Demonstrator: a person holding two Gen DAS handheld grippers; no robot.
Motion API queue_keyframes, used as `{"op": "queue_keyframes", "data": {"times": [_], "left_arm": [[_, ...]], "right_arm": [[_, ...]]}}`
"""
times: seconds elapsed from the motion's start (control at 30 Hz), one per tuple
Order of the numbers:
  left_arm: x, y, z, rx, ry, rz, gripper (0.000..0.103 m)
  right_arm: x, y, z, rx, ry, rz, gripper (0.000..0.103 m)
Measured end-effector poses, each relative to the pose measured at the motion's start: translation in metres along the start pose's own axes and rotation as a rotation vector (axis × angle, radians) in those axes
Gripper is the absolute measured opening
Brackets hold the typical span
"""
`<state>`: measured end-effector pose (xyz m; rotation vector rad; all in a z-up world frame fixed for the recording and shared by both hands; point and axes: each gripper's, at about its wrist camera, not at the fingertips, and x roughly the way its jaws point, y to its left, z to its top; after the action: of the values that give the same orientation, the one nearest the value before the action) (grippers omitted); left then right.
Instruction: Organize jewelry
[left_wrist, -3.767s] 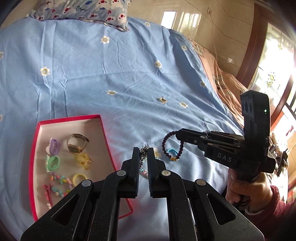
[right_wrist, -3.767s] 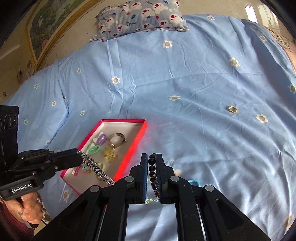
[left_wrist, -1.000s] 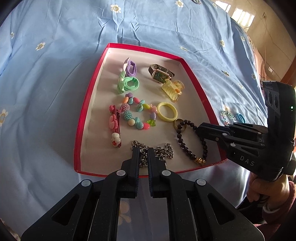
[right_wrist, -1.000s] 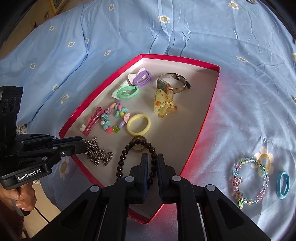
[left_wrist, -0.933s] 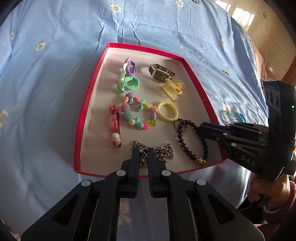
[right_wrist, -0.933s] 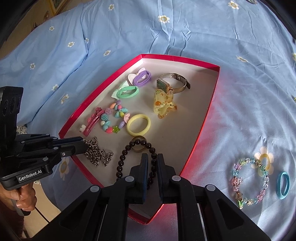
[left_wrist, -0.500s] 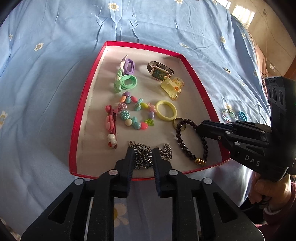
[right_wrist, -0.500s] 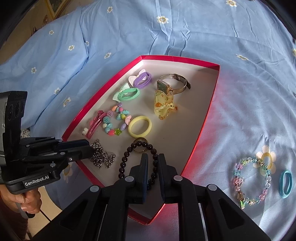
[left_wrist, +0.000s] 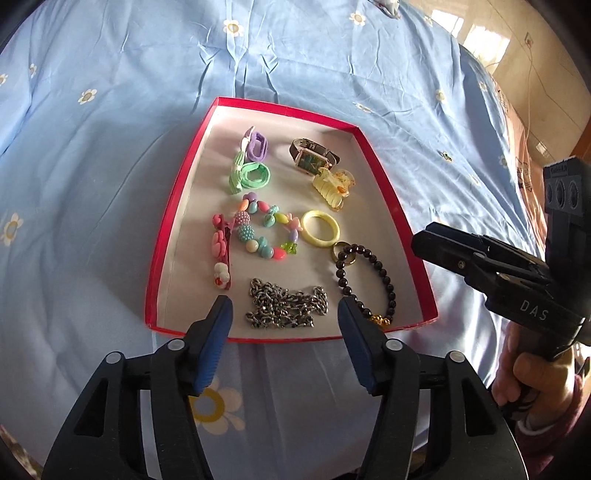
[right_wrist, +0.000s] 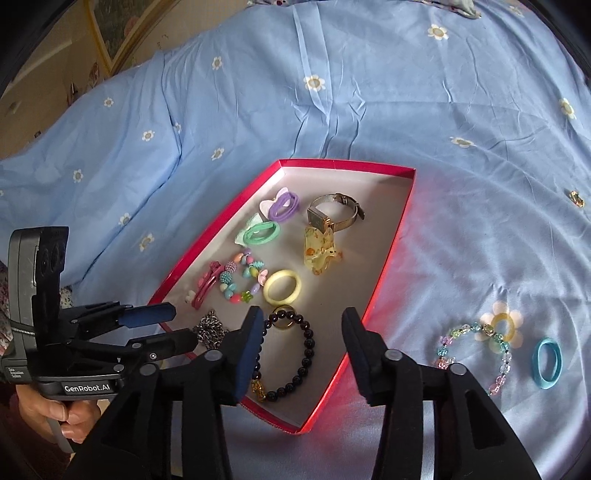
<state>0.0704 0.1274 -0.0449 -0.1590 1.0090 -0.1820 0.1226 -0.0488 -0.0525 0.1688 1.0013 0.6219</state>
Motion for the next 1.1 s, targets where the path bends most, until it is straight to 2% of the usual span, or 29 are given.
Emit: {"op": "queue_keyframes", "data": {"times": [0.1,0.3,0.5,0.63,0.93,1.03,1.1], "left_arm": [[-0.003,0.000,-0.002,-0.006,-0.012,-0.002,0.063],[-0.010,0.001,-0.004,-0.028,-0.031,0.002,0.075],[-0.016,0.004,-0.008,-0.061,-0.056,0.033,0.080],[-0.023,0.010,-0.011,-0.095,-0.090,0.066,0.084],[-0.028,0.008,-0.029,-0.108,-0.155,0.122,0.090],[-0.031,0.005,-0.037,-0.101,-0.182,0.151,0.097],[-0.036,0.004,-0.040,-0.094,-0.206,0.166,0.098]], "right_arm": [[-0.001,-0.001,-0.003,0.010,-0.002,0.005,0.056],[-0.008,-0.003,-0.010,0.032,-0.022,0.012,0.066],[-0.013,-0.002,-0.012,0.036,-0.043,0.018,0.076],[-0.015,-0.002,-0.016,0.043,-0.047,0.029,0.087],[-0.020,-0.003,-0.028,0.060,-0.081,0.045,0.088],[-0.022,-0.003,-0.035,0.065,-0.096,0.054,0.088],[-0.024,-0.002,-0.038,0.056,-0.108,0.053,0.088]]}}
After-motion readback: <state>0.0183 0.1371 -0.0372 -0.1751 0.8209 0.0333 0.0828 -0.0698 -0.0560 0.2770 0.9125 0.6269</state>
